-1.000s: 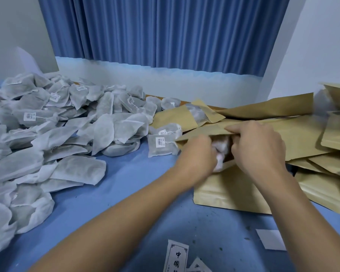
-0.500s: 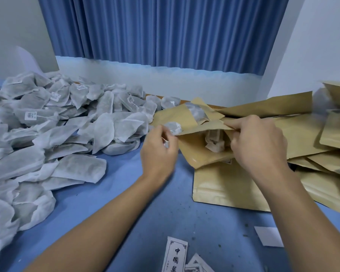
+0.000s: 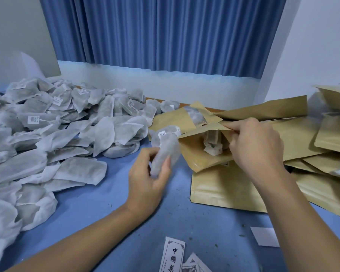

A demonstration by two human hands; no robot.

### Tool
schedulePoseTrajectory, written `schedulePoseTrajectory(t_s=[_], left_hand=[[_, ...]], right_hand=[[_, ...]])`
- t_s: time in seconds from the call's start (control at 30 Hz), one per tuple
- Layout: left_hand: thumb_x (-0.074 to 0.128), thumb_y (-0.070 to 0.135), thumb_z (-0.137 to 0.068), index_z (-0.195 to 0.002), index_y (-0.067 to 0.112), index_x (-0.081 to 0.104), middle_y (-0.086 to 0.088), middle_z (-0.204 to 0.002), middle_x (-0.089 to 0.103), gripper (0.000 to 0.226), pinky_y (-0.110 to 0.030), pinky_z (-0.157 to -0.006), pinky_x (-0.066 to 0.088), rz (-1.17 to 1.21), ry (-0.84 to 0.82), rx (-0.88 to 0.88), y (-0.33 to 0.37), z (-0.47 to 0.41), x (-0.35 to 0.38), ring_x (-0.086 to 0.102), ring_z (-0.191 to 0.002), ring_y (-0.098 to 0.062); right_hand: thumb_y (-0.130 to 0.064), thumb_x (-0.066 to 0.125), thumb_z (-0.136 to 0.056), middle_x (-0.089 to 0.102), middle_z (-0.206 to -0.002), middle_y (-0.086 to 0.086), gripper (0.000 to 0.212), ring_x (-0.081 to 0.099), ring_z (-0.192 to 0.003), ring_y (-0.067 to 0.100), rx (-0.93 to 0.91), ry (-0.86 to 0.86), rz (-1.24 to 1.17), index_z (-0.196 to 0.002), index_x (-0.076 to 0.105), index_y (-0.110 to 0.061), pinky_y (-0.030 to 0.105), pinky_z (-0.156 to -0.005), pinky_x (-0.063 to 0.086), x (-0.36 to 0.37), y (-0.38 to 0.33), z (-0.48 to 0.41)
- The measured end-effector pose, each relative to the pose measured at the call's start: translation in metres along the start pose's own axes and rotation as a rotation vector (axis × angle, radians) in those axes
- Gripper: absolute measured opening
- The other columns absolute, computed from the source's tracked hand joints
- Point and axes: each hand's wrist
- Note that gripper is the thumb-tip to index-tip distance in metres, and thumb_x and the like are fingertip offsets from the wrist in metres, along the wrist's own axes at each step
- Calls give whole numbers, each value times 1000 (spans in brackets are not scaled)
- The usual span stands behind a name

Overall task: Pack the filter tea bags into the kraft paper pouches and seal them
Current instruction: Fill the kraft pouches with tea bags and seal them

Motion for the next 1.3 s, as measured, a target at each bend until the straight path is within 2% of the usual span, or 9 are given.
schedulePoseTrajectory(t_s=[0.13, 0.33, 0.43, 0.5, 0.6, 0.7, 0.87, 1.03, 1.3], left_hand=[[66, 12, -92, -110, 14, 60, -3, -91, 53, 19, -25, -62, 39, -216, -188, 713, 26, 2, 9, 46, -73, -19], [47, 14, -101, -107, 15, 58, -1, -101, 54, 12, -27, -77, 42, -384, -600, 32, 42, -61, 111, 53, -96, -18], [36, 13, -108, -76, 29, 38, 7, -83, 42, 35, -17, -73, 34, -257, -717, -79, 45, -73, 127, 50, -107, -18], [43, 17, -106, -83, 29, 48, -1, -105, 63, 27, -24, -82, 40, -307, -797, -45, 50, -61, 121, 56, -117, -27], [50, 25, -100, -96, 18, 63, -11, -100, 69, 15, -35, -70, 44, -435, -528, 184, 43, -41, 93, 63, -95, -35], [53, 10, -93, -88, 8, 68, -3, -81, 64, 16, -26, -68, 44, -56, -149, 640, 20, -37, 52, 57, -72, -22], [46, 15, -96, -99, 13, 63, -1, -90, 62, 17, -35, -71, 47, -37, 171, -65, -42, -88, 42, 55, -79, -16], [59, 31, -94, -145, 23, 35, -5, -146, 41, 57, -53, -109, 36, -563, -697, -279, -107, -99, 72, 36, -137, -30], [58, 25, -88, -98, 20, 59, -1, -85, 63, 11, -39, -69, 49, -454, -403, -208, -64, -46, 50, 57, -85, -21]], right_hand=[[-15, 56, -87, 59, -83, 4, 44, 47, -75, 32, -21, -44, -6, -117, 70, -44, 31, -66, 39, -3, -3, 0], [-12, 54, -86, 68, -98, 4, 50, 55, -85, 34, -85, -120, -49, -113, 69, -51, 32, -68, 43, -7, -6, 3], [-9, 54, -84, 66, -97, 4, 47, 56, -86, 36, -70, -131, -38, -110, 72, -44, 34, -70, 46, -4, -10, 6], [-10, 53, -83, 59, -86, 3, 45, 48, -78, 33, -41, -113, 7, -110, 72, -41, 33, -69, 42, -4, -10, 7], [-14, 55, -85, 57, -83, 4, 41, 45, -77, 32, -4, -78, 39, -114, 71, -39, 33, -68, 38, -7, -8, 4], [-21, 57, -90, 66, -100, 8, 33, 48, -80, 32, 27, -67, 55, -119, 69, -33, 33, -69, 40, -8, -6, 0], [-25, 59, -91, 67, -96, 6, 28, 50, -80, 31, -2, -67, 52, -116, 70, -32, 35, -70, 47, -6, -7, 1], [-27, 60, -89, 67, -95, 5, 28, 53, -81, 32, -5, -72, 61, -115, 70, -32, 34, -69, 48, -5, -7, 0], [-24, 56, -92, 62, -88, 5, 31, 49, -77, 31, -16, -66, 39, -117, 70, -37, 33, -66, 43, -1, -7, 0]])
Point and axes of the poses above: each hand's wrist, its own z-axis away from the middle knuckle, its own x-axis out of the palm, y = z × x
